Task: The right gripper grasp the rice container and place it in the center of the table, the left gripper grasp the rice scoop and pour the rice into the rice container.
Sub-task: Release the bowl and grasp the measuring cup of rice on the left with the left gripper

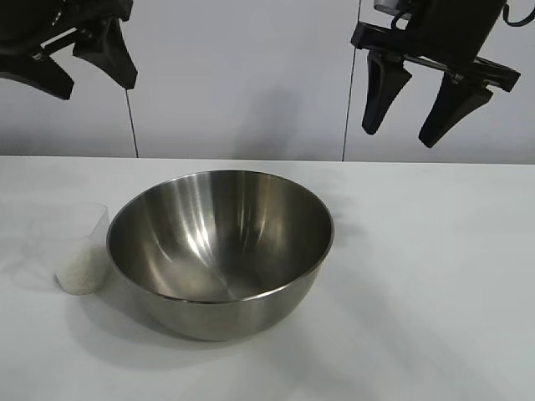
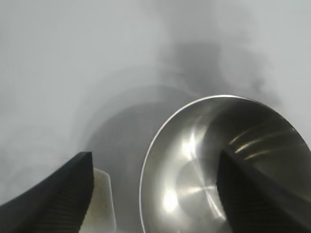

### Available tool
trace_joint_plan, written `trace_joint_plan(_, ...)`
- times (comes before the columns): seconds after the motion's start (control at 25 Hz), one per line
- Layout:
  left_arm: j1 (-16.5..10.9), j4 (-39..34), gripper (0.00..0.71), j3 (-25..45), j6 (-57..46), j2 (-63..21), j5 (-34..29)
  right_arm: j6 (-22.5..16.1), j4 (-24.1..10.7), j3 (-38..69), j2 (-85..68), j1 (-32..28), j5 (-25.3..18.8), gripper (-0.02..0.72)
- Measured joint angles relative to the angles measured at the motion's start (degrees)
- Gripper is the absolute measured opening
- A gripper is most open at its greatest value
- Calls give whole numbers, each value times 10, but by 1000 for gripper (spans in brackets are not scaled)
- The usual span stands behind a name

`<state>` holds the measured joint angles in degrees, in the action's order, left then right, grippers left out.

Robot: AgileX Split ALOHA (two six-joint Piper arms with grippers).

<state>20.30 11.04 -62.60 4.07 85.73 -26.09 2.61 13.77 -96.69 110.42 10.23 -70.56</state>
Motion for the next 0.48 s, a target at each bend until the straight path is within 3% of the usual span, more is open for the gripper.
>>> trace_joint_plan(0.24, 0, 2, 513, 164, 49, -122, 138, 2, -1, 0, 0, 0, 2, 473)
trace_joint_plan(0.32, 0, 2, 512, 234, 49, -158, 205, 3, -2, 0, 0, 0, 2, 473)
trace_joint_plan(0.48, 0, 2, 512, 374, 12, -190, 399, 4, -2, 0, 0, 0, 3, 473)
